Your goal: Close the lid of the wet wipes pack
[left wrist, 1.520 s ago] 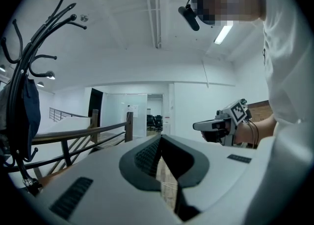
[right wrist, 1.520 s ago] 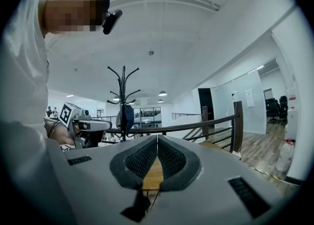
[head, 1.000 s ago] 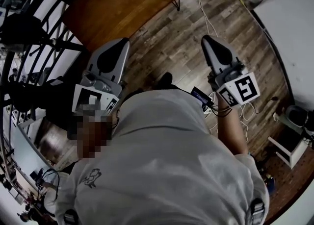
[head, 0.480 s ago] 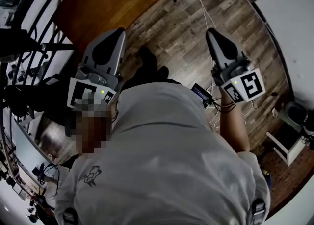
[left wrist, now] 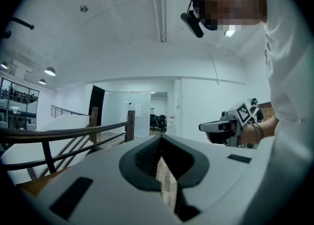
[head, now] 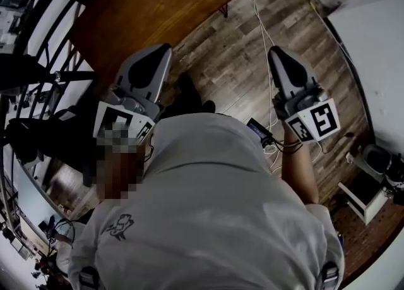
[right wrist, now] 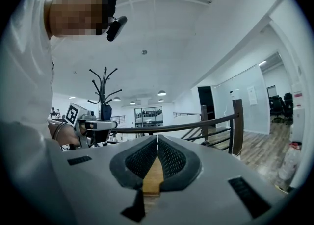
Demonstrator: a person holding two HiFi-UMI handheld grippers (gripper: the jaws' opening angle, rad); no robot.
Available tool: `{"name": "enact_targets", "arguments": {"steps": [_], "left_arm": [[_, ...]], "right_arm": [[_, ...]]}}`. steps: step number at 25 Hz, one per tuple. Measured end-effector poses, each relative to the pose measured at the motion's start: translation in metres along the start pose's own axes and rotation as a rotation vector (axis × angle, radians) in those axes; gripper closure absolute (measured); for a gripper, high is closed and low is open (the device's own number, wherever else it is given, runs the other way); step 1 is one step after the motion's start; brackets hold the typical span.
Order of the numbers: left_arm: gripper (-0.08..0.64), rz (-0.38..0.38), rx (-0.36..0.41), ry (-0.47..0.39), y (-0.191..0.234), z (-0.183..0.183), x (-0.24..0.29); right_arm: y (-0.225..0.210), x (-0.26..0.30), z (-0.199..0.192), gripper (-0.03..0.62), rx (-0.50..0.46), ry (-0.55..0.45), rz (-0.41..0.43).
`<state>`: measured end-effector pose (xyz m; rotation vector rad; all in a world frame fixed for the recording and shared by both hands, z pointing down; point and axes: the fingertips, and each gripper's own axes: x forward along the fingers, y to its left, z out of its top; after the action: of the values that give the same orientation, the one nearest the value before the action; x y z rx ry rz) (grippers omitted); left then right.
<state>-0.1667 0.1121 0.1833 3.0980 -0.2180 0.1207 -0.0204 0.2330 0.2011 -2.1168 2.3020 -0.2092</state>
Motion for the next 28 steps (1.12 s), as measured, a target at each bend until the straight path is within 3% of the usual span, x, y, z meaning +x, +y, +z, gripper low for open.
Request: {"name": "enact_targets", "arguments": {"steps": [10,20,28], "left_arm": [[0.546,-0.023,0.004,0.004,0.069,0.004,0.048],[0.546,-0.066,0.027,0.008,0.155,0.021,0.062],[0.546,-0.033,0.052,-0.014,0.174,0.026,0.062]], "right_arm": [[-0.034,0.09,0.015,0.558,-0.006,-0.022,0.03],[-0.044,0.174,0.043,0.558,-0.009,-0.066,-0.011],[-0.051,0.196,0.042,0.558,-0.001,-0.083,0.007]]}}
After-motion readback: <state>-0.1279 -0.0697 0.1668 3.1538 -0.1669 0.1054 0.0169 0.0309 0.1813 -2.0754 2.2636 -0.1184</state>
